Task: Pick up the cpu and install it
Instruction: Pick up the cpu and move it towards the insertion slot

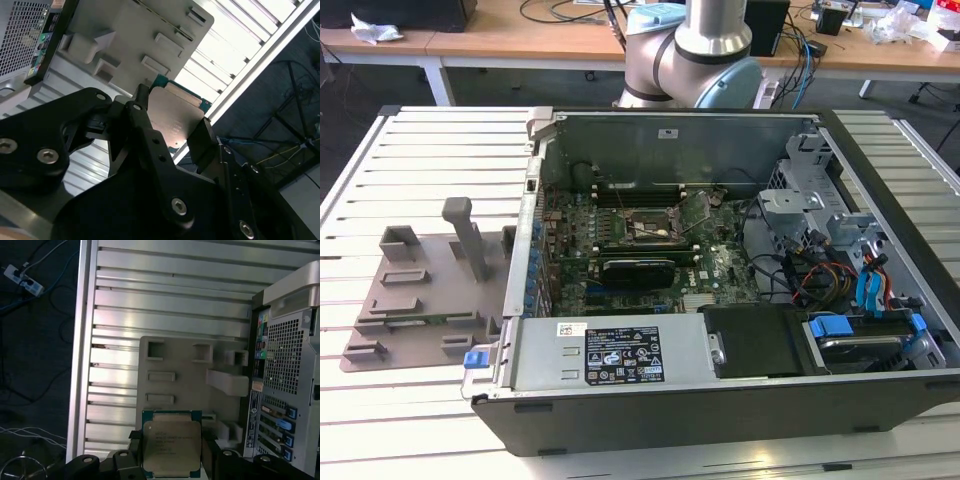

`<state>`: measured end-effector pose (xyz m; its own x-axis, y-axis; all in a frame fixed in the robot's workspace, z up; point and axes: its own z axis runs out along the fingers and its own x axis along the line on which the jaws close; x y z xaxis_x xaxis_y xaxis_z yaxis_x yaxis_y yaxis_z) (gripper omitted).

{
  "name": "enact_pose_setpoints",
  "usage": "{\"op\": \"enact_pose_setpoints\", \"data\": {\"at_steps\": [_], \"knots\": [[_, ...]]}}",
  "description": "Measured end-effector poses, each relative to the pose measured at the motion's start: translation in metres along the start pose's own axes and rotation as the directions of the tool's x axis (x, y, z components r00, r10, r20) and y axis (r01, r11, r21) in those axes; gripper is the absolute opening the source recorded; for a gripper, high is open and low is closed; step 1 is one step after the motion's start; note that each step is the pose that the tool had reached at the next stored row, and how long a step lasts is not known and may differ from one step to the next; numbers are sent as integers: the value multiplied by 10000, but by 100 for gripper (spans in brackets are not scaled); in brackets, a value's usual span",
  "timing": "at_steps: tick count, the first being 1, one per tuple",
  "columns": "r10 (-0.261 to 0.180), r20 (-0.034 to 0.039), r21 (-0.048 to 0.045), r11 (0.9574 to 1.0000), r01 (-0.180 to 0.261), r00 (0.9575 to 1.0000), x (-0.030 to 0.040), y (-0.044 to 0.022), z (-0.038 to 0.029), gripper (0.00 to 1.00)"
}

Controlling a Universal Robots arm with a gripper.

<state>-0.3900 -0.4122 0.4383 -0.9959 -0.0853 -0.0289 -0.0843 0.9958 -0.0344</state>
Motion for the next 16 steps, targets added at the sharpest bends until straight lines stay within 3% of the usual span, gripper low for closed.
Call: {"op": "enact_pose_setpoints", "data": {"at_steps": [13, 16], "knots": [[0, 1, 0, 10000, 0, 10000, -13, -15, -445, 55], [0, -2, 1, 10000, 0, 10000, -15, -17, -515, 55]]}}
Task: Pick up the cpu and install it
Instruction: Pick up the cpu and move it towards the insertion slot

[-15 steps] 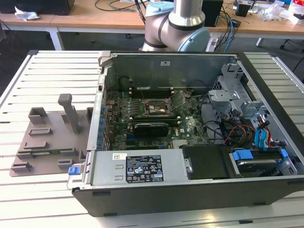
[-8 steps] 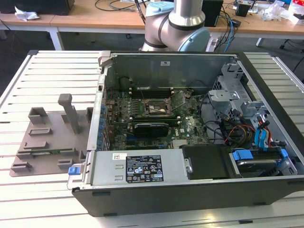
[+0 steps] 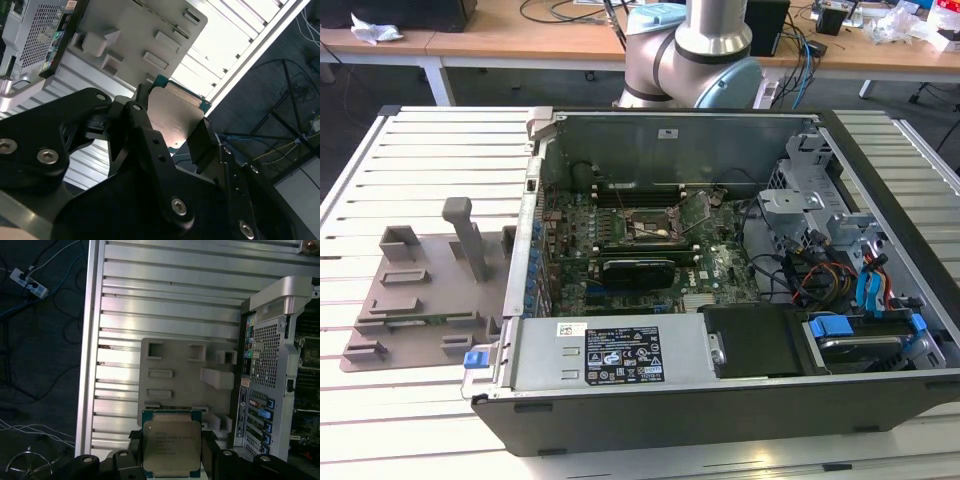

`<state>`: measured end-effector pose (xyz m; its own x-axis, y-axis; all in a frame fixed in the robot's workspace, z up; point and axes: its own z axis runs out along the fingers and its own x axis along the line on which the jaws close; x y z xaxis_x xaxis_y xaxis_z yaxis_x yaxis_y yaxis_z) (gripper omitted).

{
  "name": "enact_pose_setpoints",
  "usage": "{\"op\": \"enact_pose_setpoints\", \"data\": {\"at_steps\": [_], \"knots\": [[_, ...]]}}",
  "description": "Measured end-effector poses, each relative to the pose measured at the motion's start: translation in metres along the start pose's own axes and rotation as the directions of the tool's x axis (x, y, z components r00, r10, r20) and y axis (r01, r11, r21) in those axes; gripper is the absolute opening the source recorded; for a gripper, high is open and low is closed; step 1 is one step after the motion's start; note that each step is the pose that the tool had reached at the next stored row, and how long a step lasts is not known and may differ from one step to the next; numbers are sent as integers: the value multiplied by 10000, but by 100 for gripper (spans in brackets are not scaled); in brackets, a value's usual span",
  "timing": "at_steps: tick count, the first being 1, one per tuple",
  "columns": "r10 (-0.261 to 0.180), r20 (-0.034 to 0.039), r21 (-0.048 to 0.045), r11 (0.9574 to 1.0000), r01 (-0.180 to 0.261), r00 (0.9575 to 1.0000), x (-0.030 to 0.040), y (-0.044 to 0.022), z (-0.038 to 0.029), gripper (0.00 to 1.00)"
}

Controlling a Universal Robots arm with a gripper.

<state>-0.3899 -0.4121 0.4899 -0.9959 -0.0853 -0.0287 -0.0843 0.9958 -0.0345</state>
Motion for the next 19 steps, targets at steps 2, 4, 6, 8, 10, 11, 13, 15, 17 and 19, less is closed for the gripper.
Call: {"op": "enact_pose_setpoints", "data": {"at_steps": [2, 4, 6, 8, 10, 11, 13, 15, 17, 19], "knots": [[0, 1, 0, 10000, 0, 10000, -2, -2, -57, 55], [0, 1, 0, 10000, 0, 10000, -3, -3, -94, 55], [0, 1, 0, 10000, 0, 10000, -4, -6, -159, 55], [0, 1, 0, 10000, 0, 10000, -6, -8, -216, 55], [0, 1, 0, 10000, 0, 10000, -8, -10, -273, 55], [0, 2, -1, 10000, 0, 10000, -8, -11, -300, 55], [0, 1, 0, 10000, 0, 10000, -10, -12, -348, 55], [0, 1, 0, 10000, 0, 10000, -10, -13, -362, 55], [0, 1, -1, 10000, 0, 10000, -11, -14, -402, 55], [0, 2, 0, 10000, 0, 10000, -12, -16, -441, 55]]}}
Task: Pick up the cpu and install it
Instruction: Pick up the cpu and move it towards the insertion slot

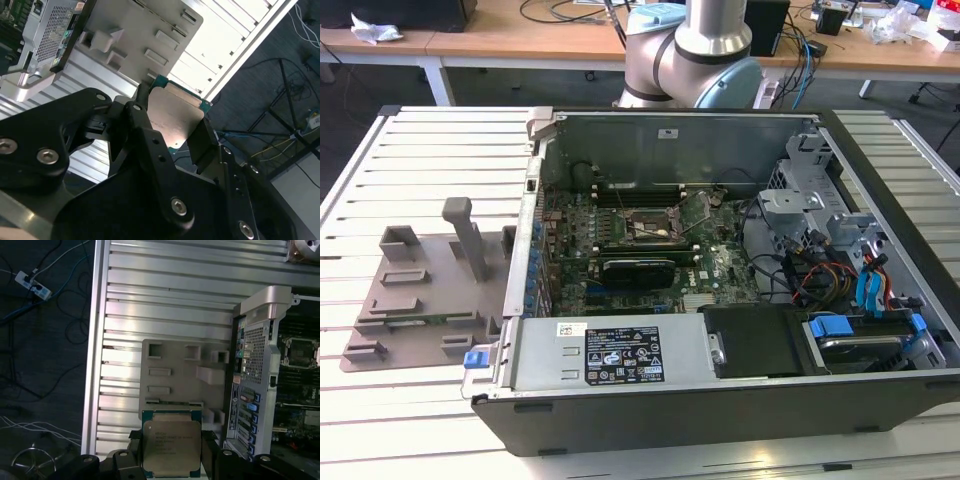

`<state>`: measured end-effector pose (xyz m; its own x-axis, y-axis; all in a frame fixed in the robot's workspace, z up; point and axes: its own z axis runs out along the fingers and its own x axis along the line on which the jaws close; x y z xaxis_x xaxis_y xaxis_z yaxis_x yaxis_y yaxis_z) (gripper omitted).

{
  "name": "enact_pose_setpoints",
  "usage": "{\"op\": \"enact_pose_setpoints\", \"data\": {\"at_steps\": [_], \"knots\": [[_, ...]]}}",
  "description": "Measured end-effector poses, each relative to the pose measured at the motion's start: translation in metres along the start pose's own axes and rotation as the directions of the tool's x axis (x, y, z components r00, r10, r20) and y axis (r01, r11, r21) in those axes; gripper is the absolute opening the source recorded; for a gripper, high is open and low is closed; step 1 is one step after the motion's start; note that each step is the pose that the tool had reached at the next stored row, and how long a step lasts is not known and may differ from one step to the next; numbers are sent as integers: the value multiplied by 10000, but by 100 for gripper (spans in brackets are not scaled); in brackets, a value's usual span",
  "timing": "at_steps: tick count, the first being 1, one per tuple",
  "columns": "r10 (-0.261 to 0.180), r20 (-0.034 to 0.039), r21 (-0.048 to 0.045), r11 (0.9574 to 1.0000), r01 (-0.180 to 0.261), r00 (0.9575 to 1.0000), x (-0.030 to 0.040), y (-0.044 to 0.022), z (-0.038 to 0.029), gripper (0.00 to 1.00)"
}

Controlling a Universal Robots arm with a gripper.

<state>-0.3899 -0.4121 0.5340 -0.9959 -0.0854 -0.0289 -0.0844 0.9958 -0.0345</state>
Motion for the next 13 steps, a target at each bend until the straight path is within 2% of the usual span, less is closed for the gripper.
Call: {"op": "enact_pose_setpoints", "data": {"at_steps": [4, 9, 11, 13], "knots": [[0, -1, 0, 10000, 0, 10000, -3, -3, -85, 55], [2, 0, -1, 10000, -2, 10000, -7, -3, -90, 55], [6, -11, 0, 10000, -6, 10000, -100, -9, -31, 55], [22, -10, 0, 10000, -22, 10000, -264, -20, 64, 55]]}}
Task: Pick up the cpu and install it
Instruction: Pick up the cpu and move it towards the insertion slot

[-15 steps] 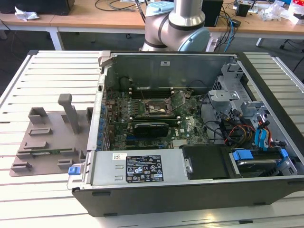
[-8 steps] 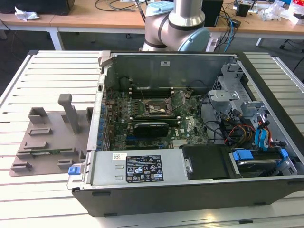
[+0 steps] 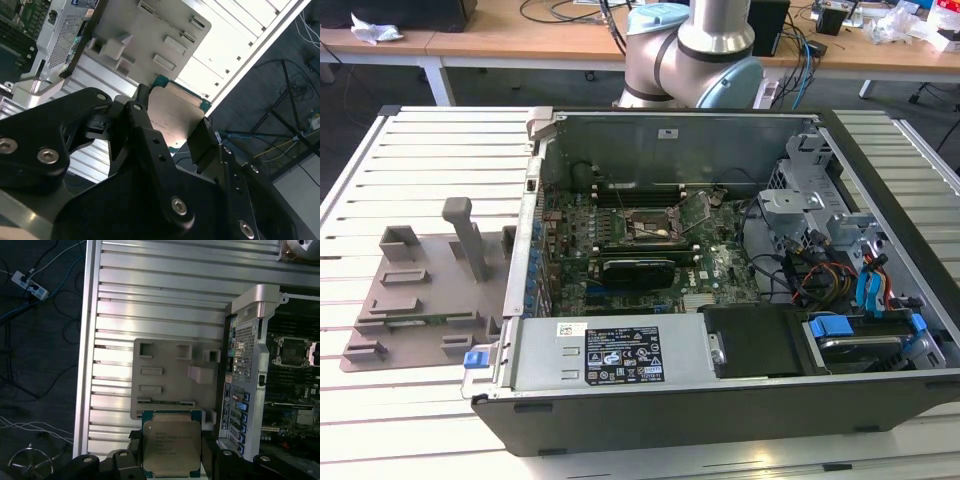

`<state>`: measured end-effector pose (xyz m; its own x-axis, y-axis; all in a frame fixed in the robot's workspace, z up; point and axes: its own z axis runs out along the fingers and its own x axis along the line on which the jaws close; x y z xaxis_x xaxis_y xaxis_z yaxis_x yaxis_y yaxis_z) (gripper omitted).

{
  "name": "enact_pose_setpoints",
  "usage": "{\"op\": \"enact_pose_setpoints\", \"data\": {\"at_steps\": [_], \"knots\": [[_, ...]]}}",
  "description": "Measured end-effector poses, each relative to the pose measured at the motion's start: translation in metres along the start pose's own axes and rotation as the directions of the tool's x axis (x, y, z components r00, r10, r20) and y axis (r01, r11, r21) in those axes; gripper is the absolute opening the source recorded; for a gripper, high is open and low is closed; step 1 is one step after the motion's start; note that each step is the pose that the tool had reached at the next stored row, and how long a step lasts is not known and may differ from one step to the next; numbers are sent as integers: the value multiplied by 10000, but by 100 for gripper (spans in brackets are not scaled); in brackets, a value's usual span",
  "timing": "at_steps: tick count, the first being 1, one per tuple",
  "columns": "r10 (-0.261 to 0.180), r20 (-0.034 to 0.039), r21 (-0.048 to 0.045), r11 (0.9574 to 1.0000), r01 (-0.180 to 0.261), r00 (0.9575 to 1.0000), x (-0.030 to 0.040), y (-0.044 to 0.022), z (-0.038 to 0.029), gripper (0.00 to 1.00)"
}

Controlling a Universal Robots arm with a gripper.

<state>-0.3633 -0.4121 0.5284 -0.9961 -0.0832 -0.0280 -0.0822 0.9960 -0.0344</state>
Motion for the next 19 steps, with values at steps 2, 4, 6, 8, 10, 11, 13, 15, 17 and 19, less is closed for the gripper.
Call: {"op": "enact_pose_setpoints", "data": {"at_steps": [2, 4, 6, 8, 10, 11, 13, 15, 17, 19], "knots": [[5, 0, 0, 10000, -5, 10000, -84, -5, 48, 55], [6, 1, -1, 10000, -6, 10000, -156, -10, 95, 55], [7, 0, 0, 10000, -7, 10000, -221, -14, 139, 55], [8, 0, 0, 10000, -8, 10000, -361, -23, 209, 55], [8, 0, 0, 10000, -8, 10000, -582, -39, 291, 55], [8, -1, 0, 10000, -8, 10000, -657, -45, 310, 55], [7, 0, 3, 10000, -7, 10000, -773, -54, 344, 55], [8, 0, 2, 10000, -8, 10000, -880, -61, 388, 55], [7, -1, 3, 10000, -7, 10000, -989, -68, 453, 55], [8, -2, 3, 10000, -8, 10000, -1064, -72, 518, 55]]}}
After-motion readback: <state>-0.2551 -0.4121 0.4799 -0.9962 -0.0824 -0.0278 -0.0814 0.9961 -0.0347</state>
